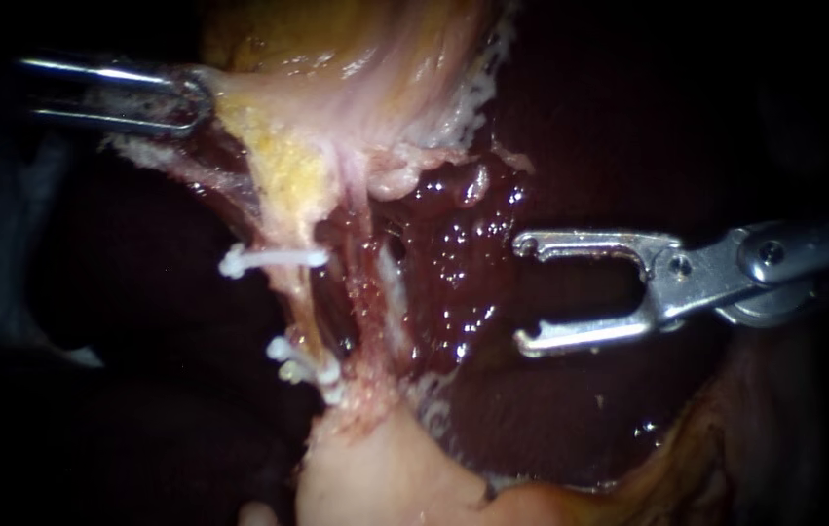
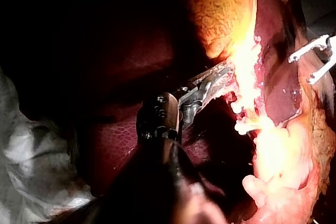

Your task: Going back third clip left tube

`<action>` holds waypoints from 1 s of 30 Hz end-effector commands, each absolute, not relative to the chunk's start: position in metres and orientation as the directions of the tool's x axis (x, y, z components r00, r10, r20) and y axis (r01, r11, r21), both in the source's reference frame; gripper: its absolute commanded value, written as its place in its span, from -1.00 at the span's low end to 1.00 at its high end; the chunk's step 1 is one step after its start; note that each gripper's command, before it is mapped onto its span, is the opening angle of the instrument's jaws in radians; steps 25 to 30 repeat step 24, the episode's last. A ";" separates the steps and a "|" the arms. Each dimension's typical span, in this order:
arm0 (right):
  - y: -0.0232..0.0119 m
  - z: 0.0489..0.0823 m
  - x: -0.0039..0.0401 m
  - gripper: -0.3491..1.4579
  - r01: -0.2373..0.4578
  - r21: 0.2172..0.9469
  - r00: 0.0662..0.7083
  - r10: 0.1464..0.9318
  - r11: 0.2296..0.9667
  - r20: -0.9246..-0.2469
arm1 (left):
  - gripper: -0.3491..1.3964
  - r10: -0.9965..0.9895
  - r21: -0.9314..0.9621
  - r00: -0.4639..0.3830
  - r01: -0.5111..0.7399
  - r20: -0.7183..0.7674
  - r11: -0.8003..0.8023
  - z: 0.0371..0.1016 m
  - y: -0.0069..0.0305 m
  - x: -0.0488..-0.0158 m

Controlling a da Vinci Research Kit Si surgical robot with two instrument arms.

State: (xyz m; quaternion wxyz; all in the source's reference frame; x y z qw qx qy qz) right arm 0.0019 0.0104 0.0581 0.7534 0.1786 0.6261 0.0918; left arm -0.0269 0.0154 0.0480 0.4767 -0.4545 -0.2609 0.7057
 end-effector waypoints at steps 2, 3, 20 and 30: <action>0.0103 0.0581 0.0019 -0.06 0.086 0.384 0.199 0.362 0.919 -0.911 | -1.00 0.909 -0.801 -0.142 -0.432 -0.392 -0.413 0.0487 0.0151 -0.0276; 0.0103 0.0581 0.0019 -0.06 0.086 0.384 0.199 0.362 0.919 -0.911 | -1.00 0.908 -0.800 -0.145 -0.433 -0.392 -0.415 0.0491 0.0150 -0.0280; 0.0101 0.0580 0.0019 -0.06 0.087 0.384 0.199 0.361 0.919 -0.911 | -1.00 0.904 -0.801 -0.170 -0.420 -0.393 -0.428 0.0519 0.0138 -0.0315; 0.0101 0.0580 0.0019 -0.06 0.087 0.384 0.199 0.361 0.919 -0.911 | -1.00 0.904 -0.801 -0.171 -0.419 -0.393 -0.428 0.0519 0.0138 -0.0314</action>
